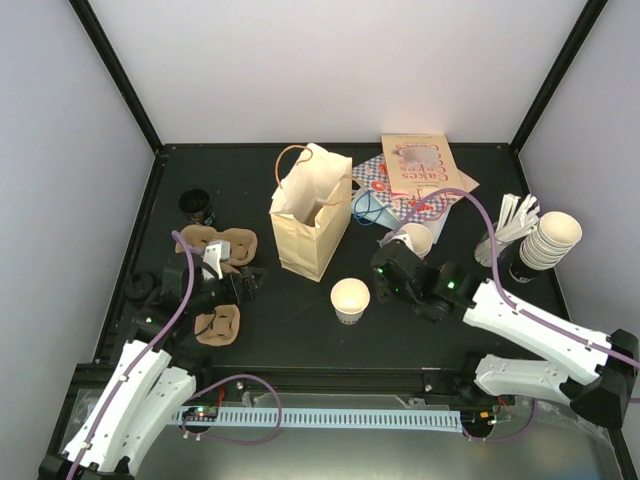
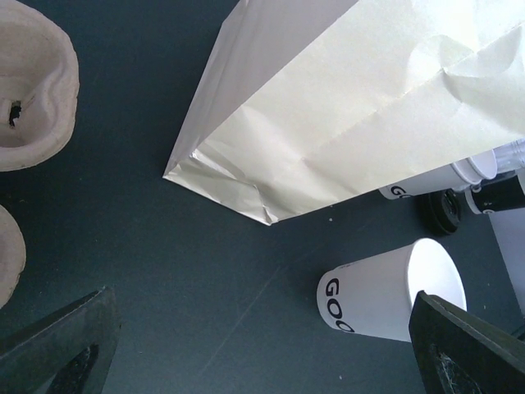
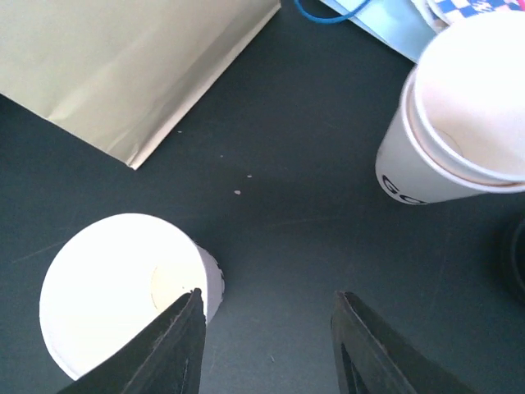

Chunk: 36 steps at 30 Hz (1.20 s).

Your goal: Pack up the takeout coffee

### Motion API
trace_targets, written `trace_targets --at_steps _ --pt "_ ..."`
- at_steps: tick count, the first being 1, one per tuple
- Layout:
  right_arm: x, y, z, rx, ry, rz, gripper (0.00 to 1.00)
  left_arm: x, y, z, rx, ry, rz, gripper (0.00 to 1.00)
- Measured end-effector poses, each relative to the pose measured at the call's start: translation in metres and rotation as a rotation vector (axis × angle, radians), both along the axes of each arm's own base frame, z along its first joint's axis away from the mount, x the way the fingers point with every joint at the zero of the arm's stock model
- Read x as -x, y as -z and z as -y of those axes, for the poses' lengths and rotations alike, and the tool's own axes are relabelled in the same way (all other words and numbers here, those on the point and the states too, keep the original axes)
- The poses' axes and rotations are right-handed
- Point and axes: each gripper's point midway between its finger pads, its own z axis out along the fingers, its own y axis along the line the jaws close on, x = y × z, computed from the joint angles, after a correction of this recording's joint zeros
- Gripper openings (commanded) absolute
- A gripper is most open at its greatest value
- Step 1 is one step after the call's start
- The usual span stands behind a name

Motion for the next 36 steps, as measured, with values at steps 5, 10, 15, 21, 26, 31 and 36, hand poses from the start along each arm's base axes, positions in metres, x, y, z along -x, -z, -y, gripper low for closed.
trace_targets --at_steps 5,10,15,21,26,31,36 --pt "0.006 0.009 0.021 -0.005 0.065 0.009 0.48 -0.002 0.002 0.000 -0.012 0.001 -0.001 0.99" --pt "0.014 0.043 0.046 0.034 0.154 -0.049 0.48 -0.007 0.002 -0.001 -0.039 0.002 -0.006 0.99" --pt "0.006 0.063 0.080 0.037 0.318 -0.104 0.45 -0.020 -0.024 -0.002 -0.077 0.002 0.054 0.99" --pt "-0.009 0.070 0.128 0.015 0.553 -0.135 0.49 -0.031 -0.055 -0.004 -0.143 0.024 0.150 0.99" --pt "-0.018 0.073 0.162 0.010 0.710 -0.155 0.74 -0.032 -0.056 -0.008 -0.217 0.051 0.187 0.99" --pt "-0.027 0.077 0.187 0.033 0.813 -0.175 0.78 -0.030 -0.054 -0.010 -0.257 0.069 0.202 0.99" --pt "-0.037 0.081 0.210 0.030 0.899 -0.191 1.00 -0.030 -0.054 -0.010 -0.270 0.079 0.212 0.99"
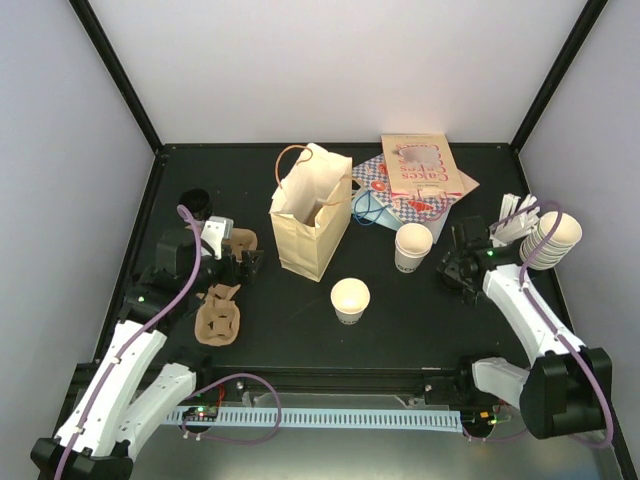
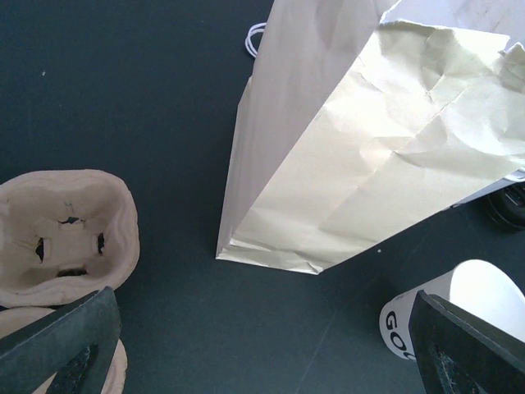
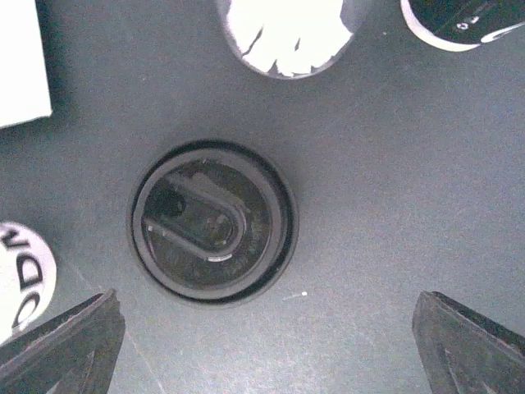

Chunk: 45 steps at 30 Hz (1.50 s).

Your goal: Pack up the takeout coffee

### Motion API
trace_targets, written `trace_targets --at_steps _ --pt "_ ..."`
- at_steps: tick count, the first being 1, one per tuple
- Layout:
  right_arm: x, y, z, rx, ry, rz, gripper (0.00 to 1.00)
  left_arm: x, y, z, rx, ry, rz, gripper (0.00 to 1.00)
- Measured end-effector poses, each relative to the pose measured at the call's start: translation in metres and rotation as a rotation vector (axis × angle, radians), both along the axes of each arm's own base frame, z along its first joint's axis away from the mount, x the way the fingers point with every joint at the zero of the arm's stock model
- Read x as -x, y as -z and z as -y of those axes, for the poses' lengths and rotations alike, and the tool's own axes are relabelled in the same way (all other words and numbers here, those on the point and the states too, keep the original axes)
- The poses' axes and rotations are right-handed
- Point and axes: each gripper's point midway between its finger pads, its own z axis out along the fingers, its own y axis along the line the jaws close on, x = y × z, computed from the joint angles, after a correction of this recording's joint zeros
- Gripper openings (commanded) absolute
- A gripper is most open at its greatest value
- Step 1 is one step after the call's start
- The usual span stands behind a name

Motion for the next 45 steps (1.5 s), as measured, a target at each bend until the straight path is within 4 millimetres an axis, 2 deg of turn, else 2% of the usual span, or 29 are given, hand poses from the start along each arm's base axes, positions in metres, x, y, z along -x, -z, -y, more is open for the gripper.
trace_targets --at_steps 3,9,18,29,40,45 --pt "-0.008 0.003 0.007 -0.008 0.020 -0.016 1.00 0.000 0.001 0.000 -0.006 0.004 0.000 0.99" --pt "-0.026 0.013 0.004 -0.035 0.024 -0.050 1.00 0.000 0.002 0.000 -0.009 0.006 0.001 0.99" --pt "-0.032 0.036 0.004 -0.050 0.035 -0.117 1.00 0.001 0.002 0.000 -0.009 0.006 0.001 0.99" --pt "-0.049 0.048 0.004 -0.065 0.033 -0.142 0.95 0.001 0.002 0.000 -0.008 0.006 0.004 0.99" --pt "-0.053 0.057 0.006 -0.076 0.038 -0.153 0.85 0.001 0.003 0.000 -0.008 0.006 0.003 0.99" --pt "-0.056 0.059 0.004 -0.087 0.036 -0.149 0.84 0.001 0.003 0.000 -0.008 0.006 0.003 0.99"
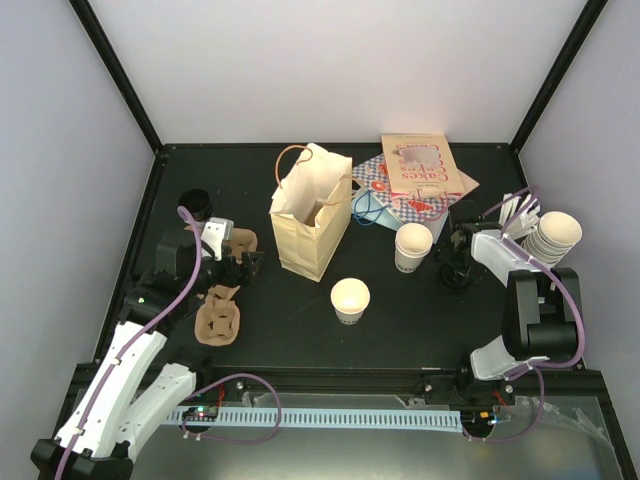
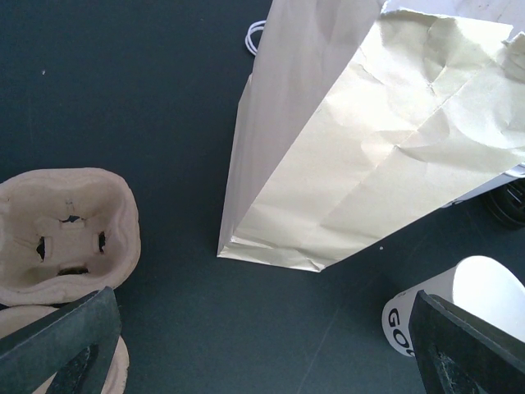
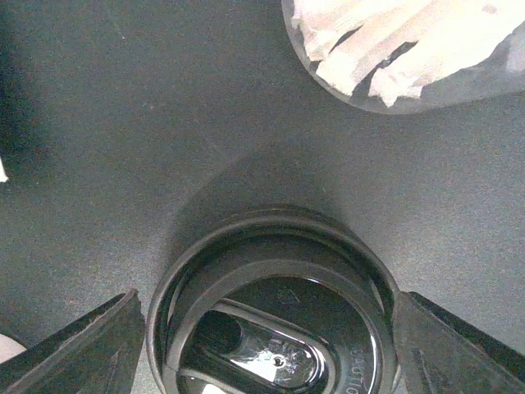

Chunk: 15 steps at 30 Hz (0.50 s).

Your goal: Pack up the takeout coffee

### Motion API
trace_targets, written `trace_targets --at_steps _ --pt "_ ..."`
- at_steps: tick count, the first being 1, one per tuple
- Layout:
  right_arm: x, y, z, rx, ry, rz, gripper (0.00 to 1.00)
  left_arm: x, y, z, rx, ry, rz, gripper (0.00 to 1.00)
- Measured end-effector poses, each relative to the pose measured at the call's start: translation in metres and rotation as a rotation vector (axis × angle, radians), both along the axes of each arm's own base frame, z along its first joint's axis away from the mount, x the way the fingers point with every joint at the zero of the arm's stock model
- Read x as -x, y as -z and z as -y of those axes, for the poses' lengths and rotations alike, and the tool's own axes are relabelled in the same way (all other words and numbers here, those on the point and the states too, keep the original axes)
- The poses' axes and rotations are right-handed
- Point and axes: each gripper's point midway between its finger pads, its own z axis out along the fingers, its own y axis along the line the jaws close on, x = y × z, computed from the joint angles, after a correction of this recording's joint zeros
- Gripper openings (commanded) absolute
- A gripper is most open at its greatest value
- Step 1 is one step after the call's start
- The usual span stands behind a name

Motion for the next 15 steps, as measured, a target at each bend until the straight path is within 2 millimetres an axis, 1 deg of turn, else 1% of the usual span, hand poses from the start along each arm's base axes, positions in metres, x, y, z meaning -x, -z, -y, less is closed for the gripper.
trace_targets --at_steps 3,6,9,15 --pt "-0.0003 -0.0001 0.0005 0.000 0.002 0.001 0.85 0.0000 0.0002 0.0000 0.000 0.000 0.000 0.99" --pt "-0.0005 0.0005 0.0005 -0.001 0.002 0.003 0.88 0.0000 0.0002 0.0000 0.000 0.000 0.000 0.99" --pt "0.0012 0.0024 0.0004 -0.003 0.002 -0.001 0.89 0.0000 0.0002 0.0000 0.000 0.000 0.000 0.99" --pt "0.0056 0.0064 0.0004 -0.005 0.003 -0.013 0.88 0.0001 0.0002 0.0000 0.000 0.000 -0.001 0.99"
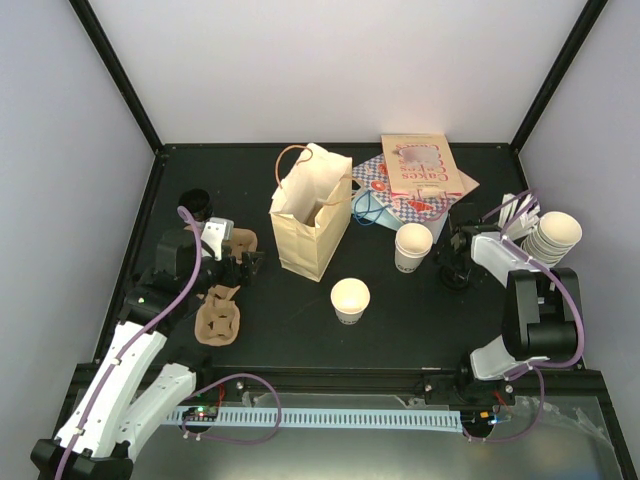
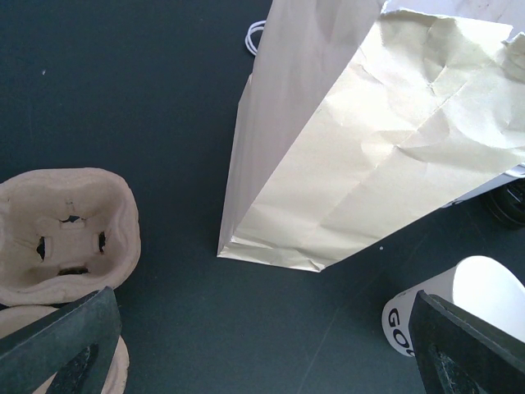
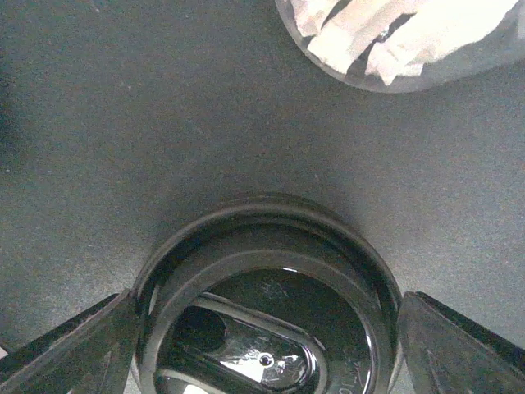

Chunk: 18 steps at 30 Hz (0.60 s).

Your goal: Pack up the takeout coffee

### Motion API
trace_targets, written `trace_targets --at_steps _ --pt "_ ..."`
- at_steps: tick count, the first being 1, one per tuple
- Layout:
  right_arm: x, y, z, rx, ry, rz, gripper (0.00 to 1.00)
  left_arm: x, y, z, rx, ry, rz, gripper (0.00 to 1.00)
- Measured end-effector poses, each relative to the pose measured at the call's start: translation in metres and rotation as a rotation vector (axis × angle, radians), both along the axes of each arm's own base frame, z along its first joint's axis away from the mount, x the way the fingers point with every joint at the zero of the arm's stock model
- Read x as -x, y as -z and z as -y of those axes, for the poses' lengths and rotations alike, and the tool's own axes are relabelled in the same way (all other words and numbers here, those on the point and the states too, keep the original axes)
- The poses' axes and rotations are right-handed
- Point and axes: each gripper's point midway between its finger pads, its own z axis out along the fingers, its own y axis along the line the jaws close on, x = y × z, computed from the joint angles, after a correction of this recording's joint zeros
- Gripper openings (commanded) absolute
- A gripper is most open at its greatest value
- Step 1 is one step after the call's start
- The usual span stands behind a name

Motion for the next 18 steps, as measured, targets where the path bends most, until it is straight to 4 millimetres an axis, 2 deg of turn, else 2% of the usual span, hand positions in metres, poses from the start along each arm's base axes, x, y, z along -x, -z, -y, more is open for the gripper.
trace_targets --at_steps 11,18 --pt "0.0023 -0.0020 -0.0037 -0.023 -0.001 0.007 0.78 0.0000 -0.0002 0.0000 0.000 0.000 0.001 0.99" --pt "0.0034 -0.0069 -0.0041 -0.028 0.001 0.017 0.77 0.0000 -0.0002 0.0000 0.000 0.000 0.001 0.99"
